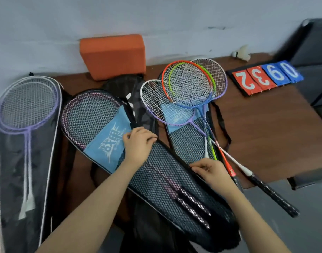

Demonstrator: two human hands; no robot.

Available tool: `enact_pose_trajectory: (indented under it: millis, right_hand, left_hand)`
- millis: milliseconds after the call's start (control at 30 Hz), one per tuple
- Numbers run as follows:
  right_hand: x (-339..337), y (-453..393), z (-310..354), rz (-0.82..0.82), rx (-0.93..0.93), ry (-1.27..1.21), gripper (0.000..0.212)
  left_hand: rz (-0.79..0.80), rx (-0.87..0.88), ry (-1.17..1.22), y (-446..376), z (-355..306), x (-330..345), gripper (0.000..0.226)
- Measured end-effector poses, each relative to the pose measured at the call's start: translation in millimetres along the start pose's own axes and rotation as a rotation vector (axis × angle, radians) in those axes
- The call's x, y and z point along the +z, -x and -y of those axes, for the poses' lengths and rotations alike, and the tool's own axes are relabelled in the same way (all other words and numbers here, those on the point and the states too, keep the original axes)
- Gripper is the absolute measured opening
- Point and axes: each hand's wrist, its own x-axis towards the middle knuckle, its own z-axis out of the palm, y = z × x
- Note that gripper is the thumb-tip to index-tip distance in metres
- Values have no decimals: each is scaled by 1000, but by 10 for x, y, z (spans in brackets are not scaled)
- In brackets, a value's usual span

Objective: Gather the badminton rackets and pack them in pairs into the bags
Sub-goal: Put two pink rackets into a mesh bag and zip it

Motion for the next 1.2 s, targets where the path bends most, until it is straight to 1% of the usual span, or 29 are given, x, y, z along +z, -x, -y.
enact_pose_trajectory:
  millis: [100, 167, 200, 267, 333, 367, 400, 467, 533, 600, 700, 800, 900, 967, 1067, 1100, 1133, 1200]
  right_hand:
    - [-222, 171, -202, 13, 27, -17, 12]
    - [-287, 227, -270, 37, 7, 14, 10]
    - [-290, 238, -278, 50, -18, 28, 10]
    - [-270, 255, -270, 66, -70, 49, 9]
    - [-256, 272, -273, 62, -106, 50, 9]
    - [-262, 281, -279, 61, -120, 48, 9]
    - [-275, 294, -284, 67, -135, 47, 9]
    - [-300, 329, -295, 90, -172, 69, 10]
    - [-340, 394, -304, 110, -204, 91, 11]
    - [-445, 474, -346, 106, -180, 44, 10]
    - [-717, 628, -484, 38, -103, -74, 11]
    - [-958, 786, -679, -38, -71, -97, 13]
    - [-1031, 908, -821, -59, -44, -86, 16]
    - [-1013, 954, -876, -66, -33, -97, 18]
    - [-992, 989, -916, -84, -31, -136, 16]
    - [-987, 998, -923, -86, -33, -145, 15]
    - [-982, 1008, -932, -84, -32, -144, 14]
    - [-973, 1019, -953, -82, -21, -145, 14]
  left_hand:
    - [-82, -107, -5, 81, -120, 110, 19]
    - [-61, -94, -24, 199, -265, 163, 23]
    - [-20, -49, -18, 281, -356, 190, 26]
    - [98, 102, -20, 504, -559, 269, 31]
    - [209, 227, -74, 744, -741, 391, 32]
    - [241, 243, -109, 843, -806, 447, 32]
    - [246, 221, -126, 916, -854, 490, 31]
    - [206, 153, -125, 989, -913, 507, 27]
    - [158, 133, -140, 1001, -951, 484, 25]
    - [99, 79, -76, 974, -984, 432, 24]
    - [-16, -20, 98, 876, -1025, 344, 20]
    - [-75, -29, 103, 807, -1083, 371, 20]
    - [-100, -60, 56, 817, -1185, 457, 22]
    - [-52, 19, 19, 867, -1283, 505, 24]
    - [193, 275, -60, 1030, -1484, 641, 29]
    - [248, 310, -71, 1090, -1537, 706, 28]
    - [263, 301, -57, 1135, -1573, 761, 25]
    - [222, 223, 27, 1161, -1603, 819, 17]
